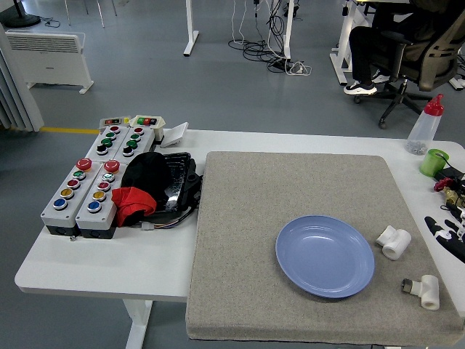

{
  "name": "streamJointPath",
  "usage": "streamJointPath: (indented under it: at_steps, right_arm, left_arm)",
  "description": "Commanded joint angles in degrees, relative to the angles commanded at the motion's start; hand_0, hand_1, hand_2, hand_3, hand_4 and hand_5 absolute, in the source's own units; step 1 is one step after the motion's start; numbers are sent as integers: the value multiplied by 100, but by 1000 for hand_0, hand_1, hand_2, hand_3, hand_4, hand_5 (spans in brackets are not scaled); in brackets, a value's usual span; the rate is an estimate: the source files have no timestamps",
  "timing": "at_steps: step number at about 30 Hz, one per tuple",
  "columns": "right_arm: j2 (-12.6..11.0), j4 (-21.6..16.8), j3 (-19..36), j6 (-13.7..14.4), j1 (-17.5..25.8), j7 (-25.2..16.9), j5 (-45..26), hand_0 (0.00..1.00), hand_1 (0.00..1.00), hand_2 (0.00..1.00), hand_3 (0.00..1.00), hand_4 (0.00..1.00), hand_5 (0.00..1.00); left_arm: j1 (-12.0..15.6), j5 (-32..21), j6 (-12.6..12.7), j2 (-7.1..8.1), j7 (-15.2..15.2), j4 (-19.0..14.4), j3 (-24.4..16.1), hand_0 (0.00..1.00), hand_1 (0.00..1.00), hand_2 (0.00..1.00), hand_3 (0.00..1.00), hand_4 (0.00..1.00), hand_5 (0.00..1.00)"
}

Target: Pick pipe place plate twice

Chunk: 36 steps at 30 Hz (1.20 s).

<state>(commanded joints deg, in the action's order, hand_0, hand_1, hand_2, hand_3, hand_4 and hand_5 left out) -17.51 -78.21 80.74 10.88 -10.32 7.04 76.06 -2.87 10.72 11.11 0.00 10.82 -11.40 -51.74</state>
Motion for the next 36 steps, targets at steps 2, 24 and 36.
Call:
streamJointPath:
  at_steps: [2,24,36]
  right_arm:
    - [-61,127,-76,-60,-108,-16,261,998,960,998,988,841,499]
    - [-315,1177,-1385,-387,-1056,-201,1740,998,960,998,998,890,444]
    - [-171,1946,-1731,-236,-1384,-511,1240,998,935,998,940,881,451]
  left_arm:
    - [-3,-10,1,0,-2,0,5,635,614,652,728,645,998]
    - [-9,75,32,0,56,-11,-39,636,612,646,727,648,998]
    - [-4,128,44,0,112,-14,-55,636,610,644,728,649,998]
